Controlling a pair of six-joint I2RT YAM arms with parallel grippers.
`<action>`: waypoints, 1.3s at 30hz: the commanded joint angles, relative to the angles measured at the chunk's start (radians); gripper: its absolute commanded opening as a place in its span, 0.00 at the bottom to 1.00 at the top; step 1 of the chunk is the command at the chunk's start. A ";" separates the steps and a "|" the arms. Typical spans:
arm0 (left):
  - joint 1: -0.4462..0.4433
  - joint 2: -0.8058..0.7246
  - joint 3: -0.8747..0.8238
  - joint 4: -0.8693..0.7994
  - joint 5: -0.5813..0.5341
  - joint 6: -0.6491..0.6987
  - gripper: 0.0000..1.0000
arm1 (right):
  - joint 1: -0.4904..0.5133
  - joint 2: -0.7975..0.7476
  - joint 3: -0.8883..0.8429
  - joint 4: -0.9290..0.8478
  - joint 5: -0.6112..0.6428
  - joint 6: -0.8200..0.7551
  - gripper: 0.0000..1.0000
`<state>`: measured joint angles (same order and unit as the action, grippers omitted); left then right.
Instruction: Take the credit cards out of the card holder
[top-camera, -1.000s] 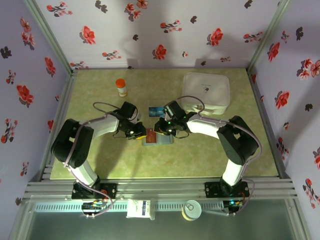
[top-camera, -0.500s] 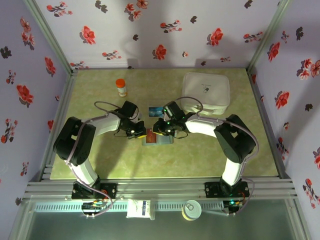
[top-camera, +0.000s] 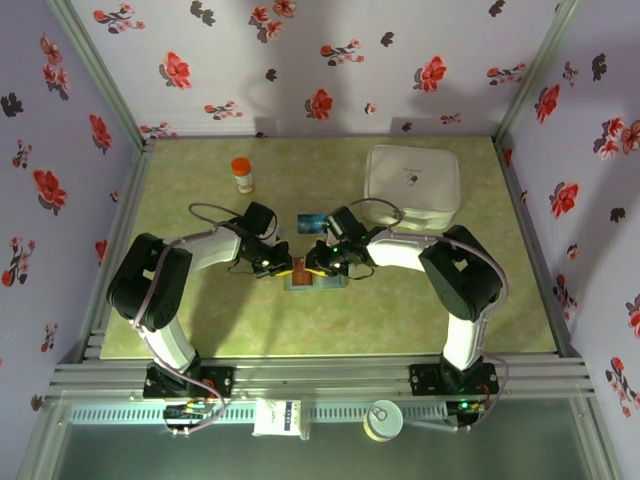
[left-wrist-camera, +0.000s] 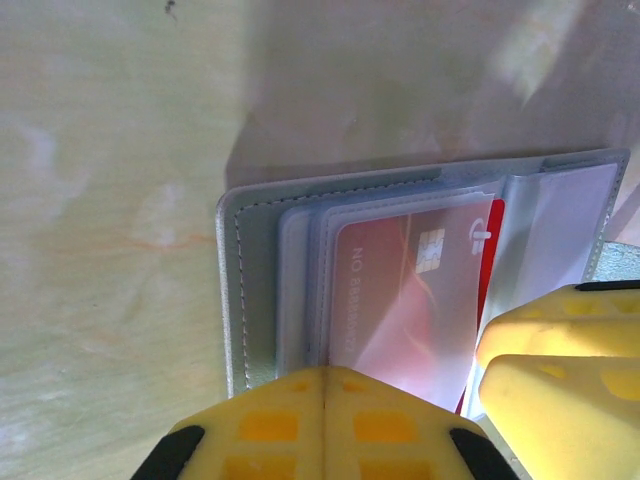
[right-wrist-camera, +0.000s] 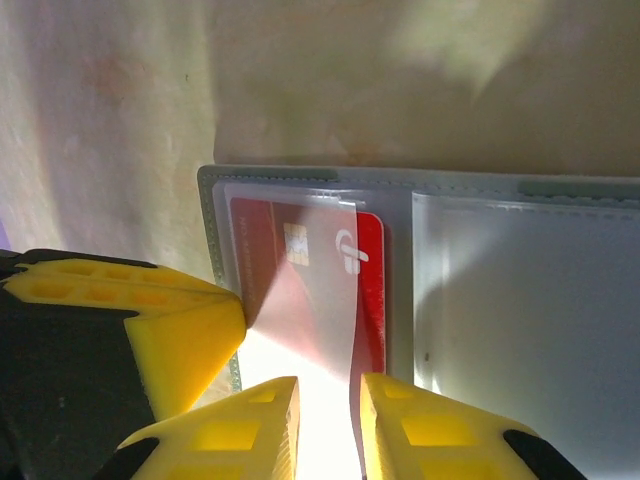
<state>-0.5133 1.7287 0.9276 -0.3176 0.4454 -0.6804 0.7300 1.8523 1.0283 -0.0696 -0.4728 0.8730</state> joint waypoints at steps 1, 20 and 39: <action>-0.001 0.006 -0.024 -0.016 -0.018 0.007 0.05 | 0.009 0.023 0.025 0.031 -0.023 0.017 0.24; 0.001 -0.006 -0.030 -0.016 -0.017 0.004 0.05 | 0.016 0.034 0.057 -0.082 0.048 -0.025 0.24; 0.000 -0.048 0.001 -0.051 -0.015 0.008 0.05 | 0.023 -0.019 0.085 -0.166 0.101 -0.063 0.24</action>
<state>-0.5129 1.7195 0.9199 -0.3199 0.4446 -0.6807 0.7444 1.8732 1.0935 -0.1978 -0.3981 0.8291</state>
